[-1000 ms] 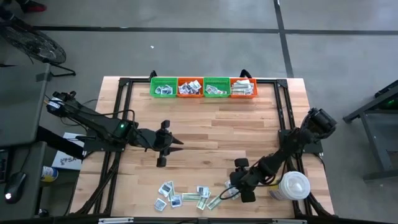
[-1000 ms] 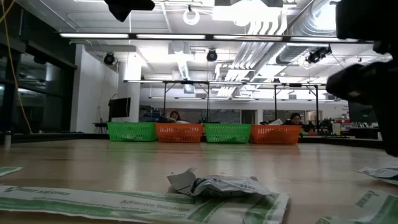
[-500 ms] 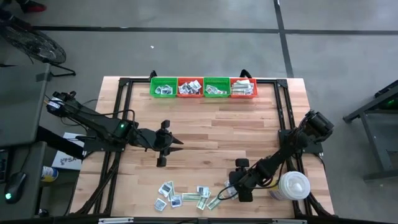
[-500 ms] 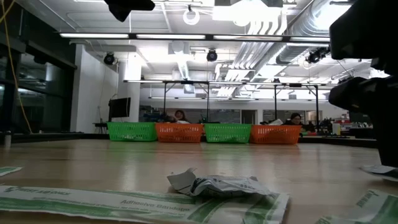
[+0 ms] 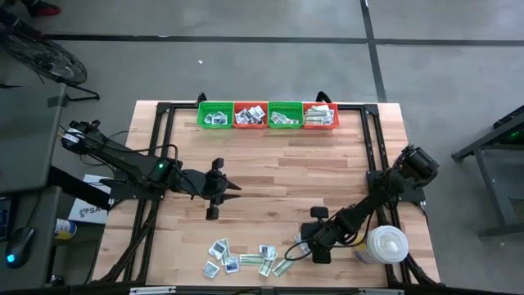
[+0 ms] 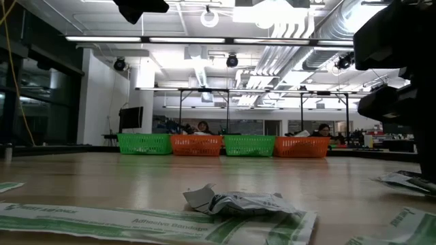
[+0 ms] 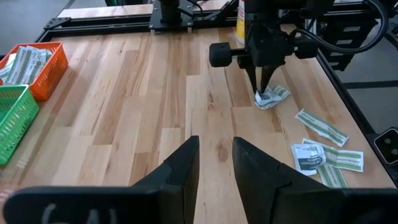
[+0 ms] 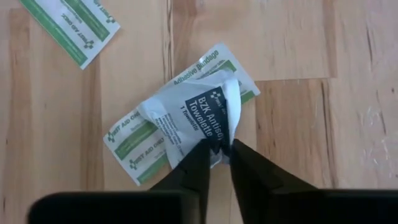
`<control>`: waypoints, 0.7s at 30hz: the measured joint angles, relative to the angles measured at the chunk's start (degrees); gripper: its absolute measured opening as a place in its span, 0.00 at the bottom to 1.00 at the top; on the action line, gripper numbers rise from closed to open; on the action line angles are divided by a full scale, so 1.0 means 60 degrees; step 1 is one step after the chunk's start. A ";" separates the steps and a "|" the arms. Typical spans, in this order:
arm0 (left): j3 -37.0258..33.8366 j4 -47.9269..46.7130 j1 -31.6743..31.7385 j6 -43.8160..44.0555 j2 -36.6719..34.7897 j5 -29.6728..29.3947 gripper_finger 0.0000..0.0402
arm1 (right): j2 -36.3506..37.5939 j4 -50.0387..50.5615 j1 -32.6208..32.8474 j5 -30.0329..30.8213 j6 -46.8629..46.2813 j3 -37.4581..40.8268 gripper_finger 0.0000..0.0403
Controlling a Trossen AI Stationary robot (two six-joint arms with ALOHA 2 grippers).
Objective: Pick & Place First Aid Supplies
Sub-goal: Put the gray towelette pack in the left orange bin
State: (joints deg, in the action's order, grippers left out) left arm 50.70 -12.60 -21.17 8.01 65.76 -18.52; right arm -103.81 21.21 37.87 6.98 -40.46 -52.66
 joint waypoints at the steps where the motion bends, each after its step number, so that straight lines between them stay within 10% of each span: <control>1: 0.0000 0.0000 0.0000 0.0000 0.0000 0.0001 0.23 | 0.0000 -0.0002 -0.0005 -0.0014 -0.0028 0.0000 0.11; 21: 0.0000 0.0000 0.0000 0.0152 0.0000 0.0068 0.23 | 0.1738 0.0759 -0.0266 0.0216 -0.0463 0.0087 0.00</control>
State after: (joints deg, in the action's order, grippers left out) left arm 50.70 -12.60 -21.17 8.92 65.76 -18.12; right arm -93.38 25.76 36.28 8.28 -43.24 -52.14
